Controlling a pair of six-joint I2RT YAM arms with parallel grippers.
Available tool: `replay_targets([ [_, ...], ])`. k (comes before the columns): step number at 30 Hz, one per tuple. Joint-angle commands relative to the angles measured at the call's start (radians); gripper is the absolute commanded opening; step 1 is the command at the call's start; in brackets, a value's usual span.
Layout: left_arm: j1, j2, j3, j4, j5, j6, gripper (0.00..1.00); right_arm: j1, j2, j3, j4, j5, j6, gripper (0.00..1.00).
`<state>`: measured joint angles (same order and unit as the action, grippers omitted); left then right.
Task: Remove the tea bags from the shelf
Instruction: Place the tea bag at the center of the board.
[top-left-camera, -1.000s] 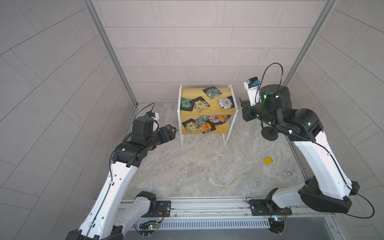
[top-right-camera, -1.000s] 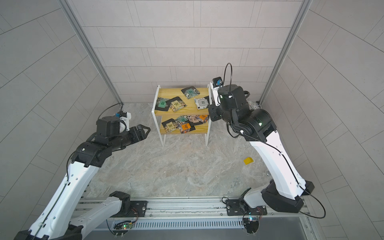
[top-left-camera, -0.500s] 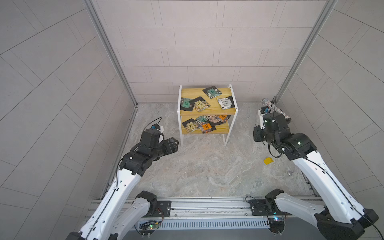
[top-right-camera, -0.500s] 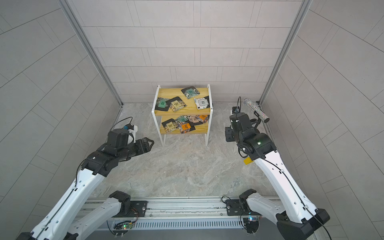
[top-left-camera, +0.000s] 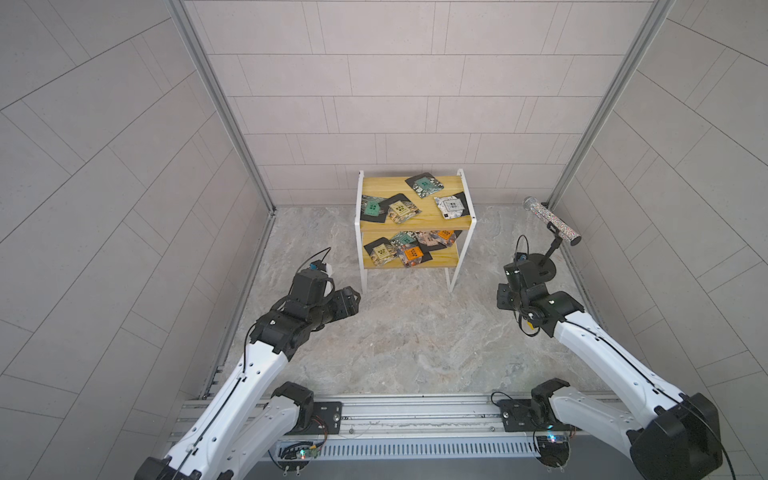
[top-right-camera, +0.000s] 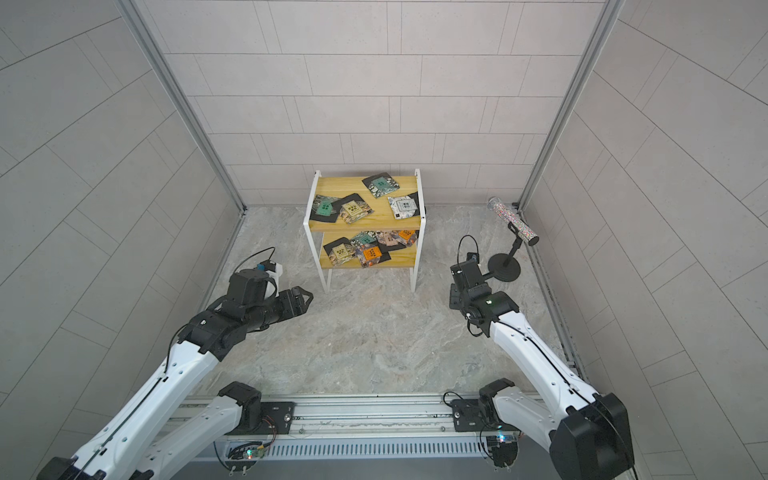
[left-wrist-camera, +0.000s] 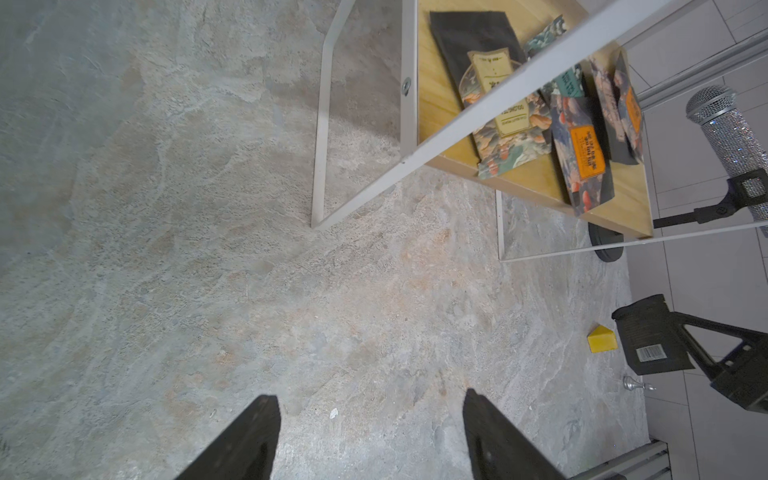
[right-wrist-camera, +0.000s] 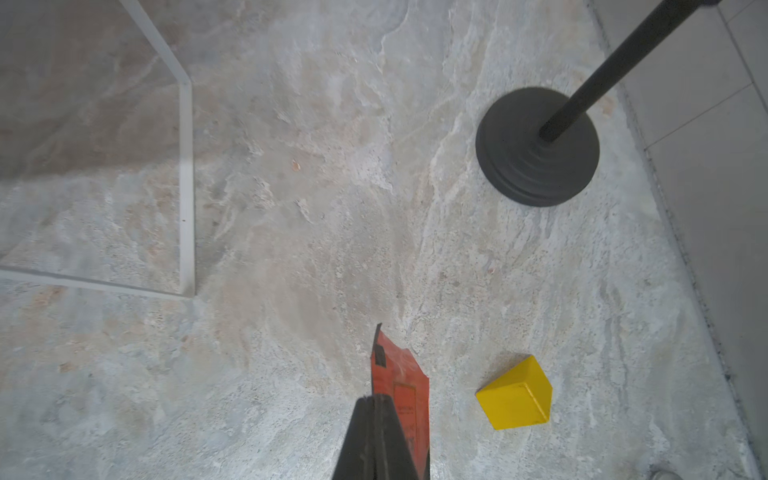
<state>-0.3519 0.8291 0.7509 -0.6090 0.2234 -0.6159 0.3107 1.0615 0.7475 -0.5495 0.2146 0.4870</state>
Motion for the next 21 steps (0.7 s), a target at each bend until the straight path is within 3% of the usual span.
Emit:
replay_targets([
  [1,-0.006,-0.004,-0.032,0.045,0.005,-0.021,0.77,-0.007,0.049,-0.027,0.094,-0.008,0.045,0.0],
  [21,-0.01,0.03,-0.055,0.061,0.016,-0.022,0.77,0.008,0.268,-0.151,0.31,-0.169,0.086,0.0],
])
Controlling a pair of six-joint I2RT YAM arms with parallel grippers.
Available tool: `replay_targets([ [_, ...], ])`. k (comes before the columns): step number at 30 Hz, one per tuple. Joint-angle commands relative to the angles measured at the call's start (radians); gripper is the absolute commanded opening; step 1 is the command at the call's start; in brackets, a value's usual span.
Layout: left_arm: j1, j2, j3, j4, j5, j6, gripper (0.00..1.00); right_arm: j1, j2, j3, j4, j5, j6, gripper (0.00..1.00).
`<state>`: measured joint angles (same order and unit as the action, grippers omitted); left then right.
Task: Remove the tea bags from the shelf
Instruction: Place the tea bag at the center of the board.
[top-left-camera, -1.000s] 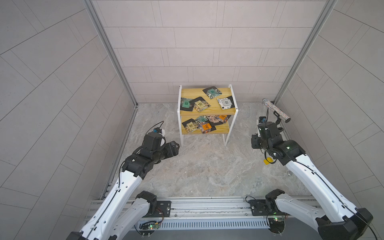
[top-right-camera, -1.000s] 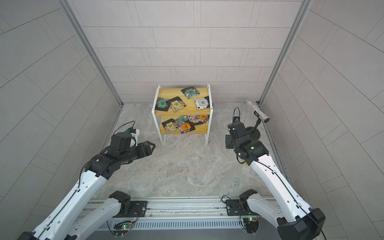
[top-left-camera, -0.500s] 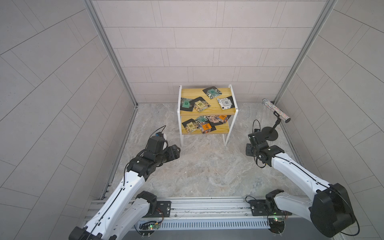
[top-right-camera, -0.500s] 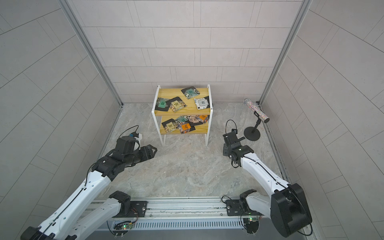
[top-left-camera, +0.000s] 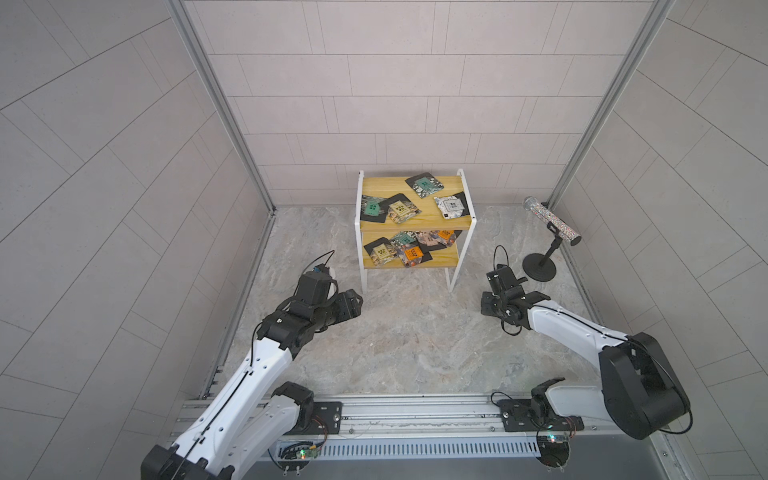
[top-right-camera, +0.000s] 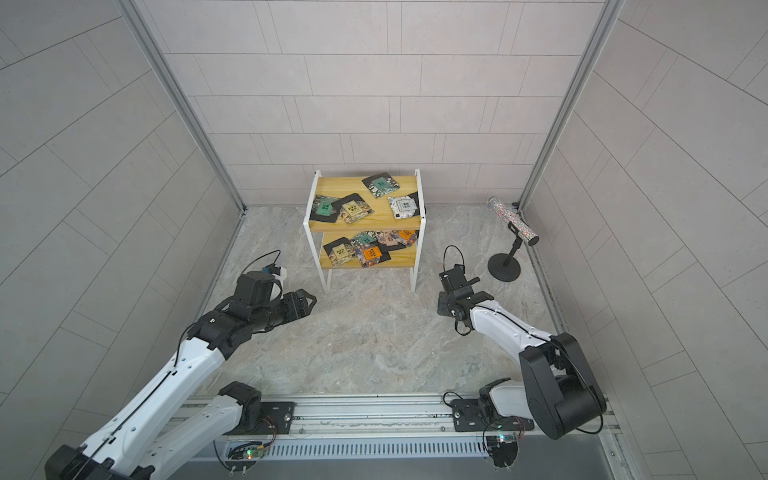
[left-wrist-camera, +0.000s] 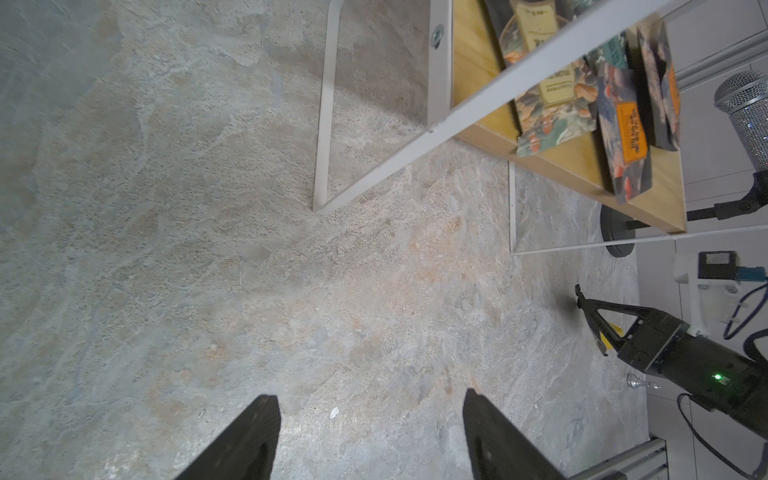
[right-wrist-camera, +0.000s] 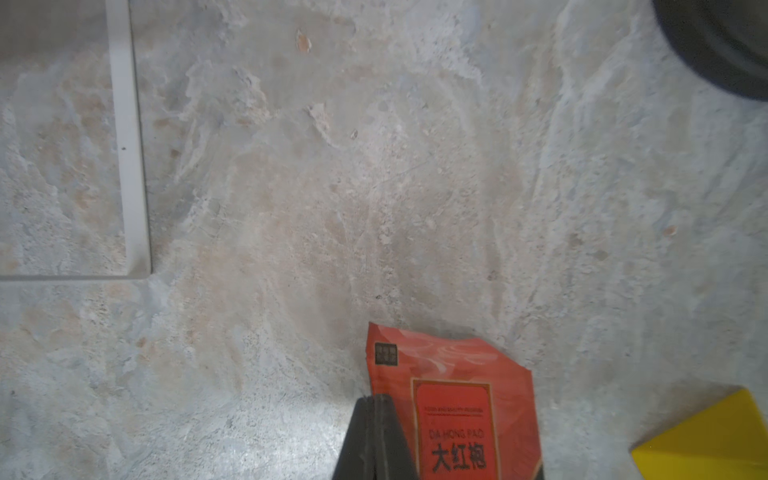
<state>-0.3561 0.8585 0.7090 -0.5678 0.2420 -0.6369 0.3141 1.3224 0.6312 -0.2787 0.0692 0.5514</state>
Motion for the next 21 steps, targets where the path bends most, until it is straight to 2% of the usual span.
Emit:
replay_targets([
  [1,-0.006,0.002,-0.013,0.02,-0.003,-0.001,0.77,0.006,0.012,-0.04,0.047,-0.025,0.022,0.0],
  [11,-0.007,0.002,-0.013,0.02,-0.001,0.003,0.77,0.003,0.081,-0.017,0.042,-0.018,0.029,0.02],
  [18,-0.009,-0.01,-0.017,0.019,-0.004,0.0,0.77,0.003,0.024,-0.013,-0.008,0.001,0.024,0.21],
  [21,-0.009,-0.011,-0.014,0.019,-0.002,-0.001,0.78,0.003,-0.022,0.023,-0.05,0.011,0.013,0.25],
])
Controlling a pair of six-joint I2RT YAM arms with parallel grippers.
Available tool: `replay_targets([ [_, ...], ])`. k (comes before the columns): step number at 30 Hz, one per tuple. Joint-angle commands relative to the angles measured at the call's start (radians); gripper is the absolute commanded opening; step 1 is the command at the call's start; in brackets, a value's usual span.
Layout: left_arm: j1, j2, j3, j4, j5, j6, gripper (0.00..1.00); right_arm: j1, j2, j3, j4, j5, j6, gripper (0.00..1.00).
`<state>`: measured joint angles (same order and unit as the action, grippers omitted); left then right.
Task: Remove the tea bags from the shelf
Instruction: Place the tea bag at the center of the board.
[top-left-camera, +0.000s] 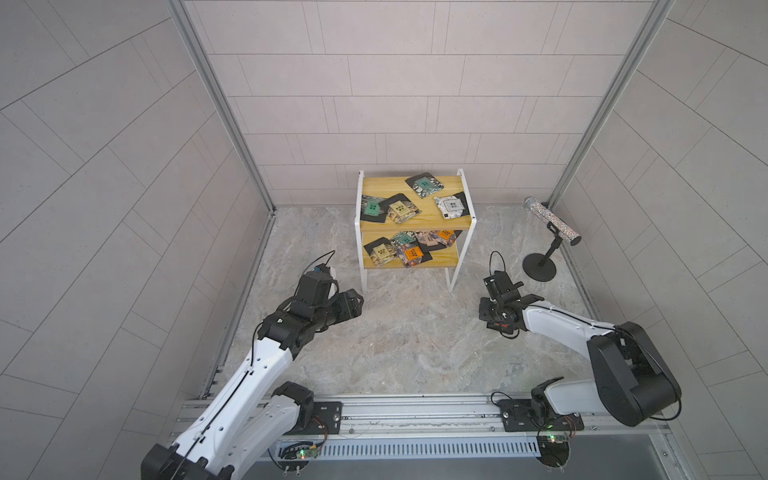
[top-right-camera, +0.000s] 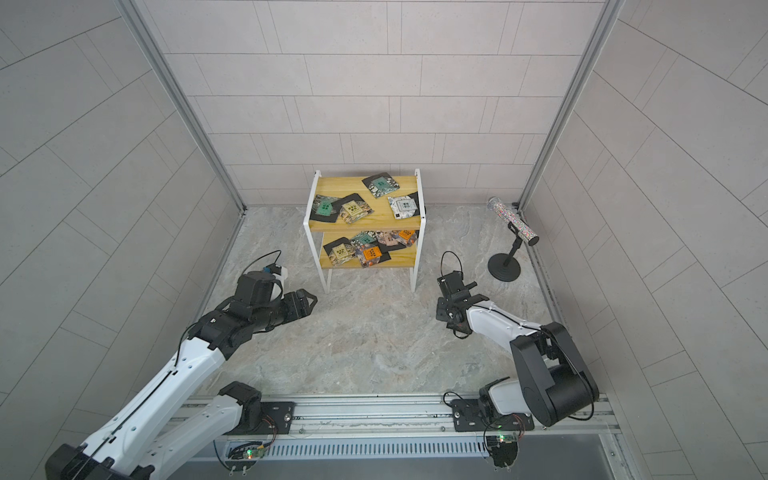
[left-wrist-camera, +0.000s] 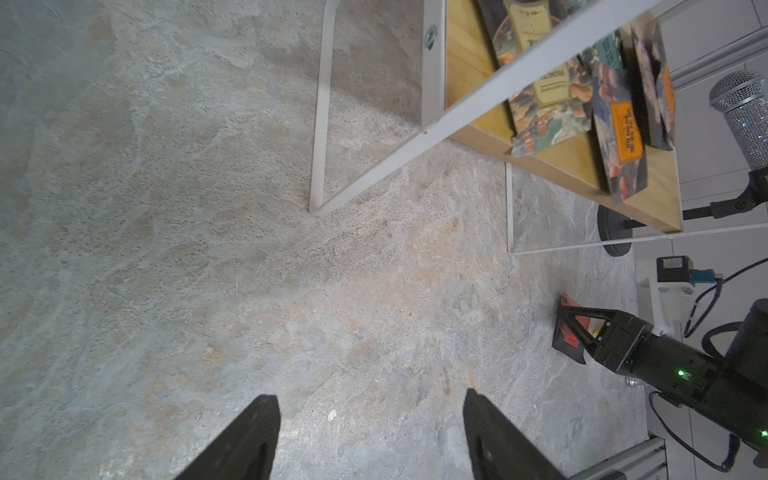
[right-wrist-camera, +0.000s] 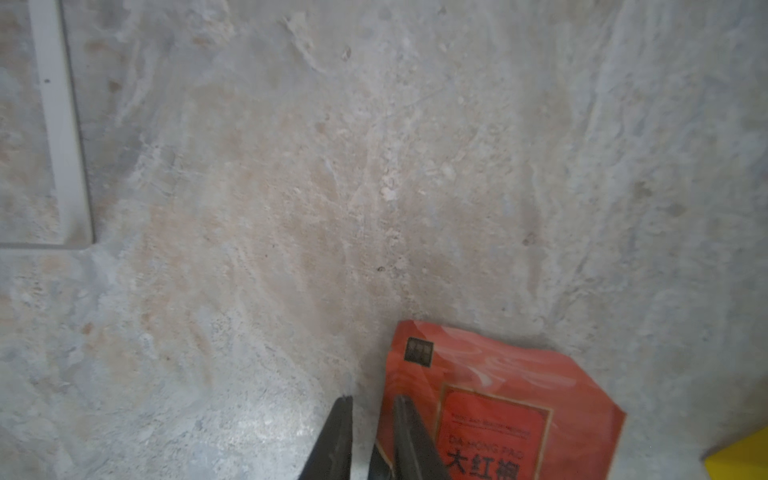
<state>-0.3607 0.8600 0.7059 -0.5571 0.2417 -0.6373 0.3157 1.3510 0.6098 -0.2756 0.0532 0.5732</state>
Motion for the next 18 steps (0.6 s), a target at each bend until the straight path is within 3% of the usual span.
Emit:
replay_targets([
  [1,-0.005,-0.014,-0.008,0.008,-0.001,-0.001,0.78,0.003,-0.069,0.05,-0.066,0.03,-0.011,0.26],
  [18,-0.008,-0.037,0.111,-0.084,-0.02,0.004,0.78,0.005,-0.272,0.253,-0.334,0.028,-0.092,0.49],
])
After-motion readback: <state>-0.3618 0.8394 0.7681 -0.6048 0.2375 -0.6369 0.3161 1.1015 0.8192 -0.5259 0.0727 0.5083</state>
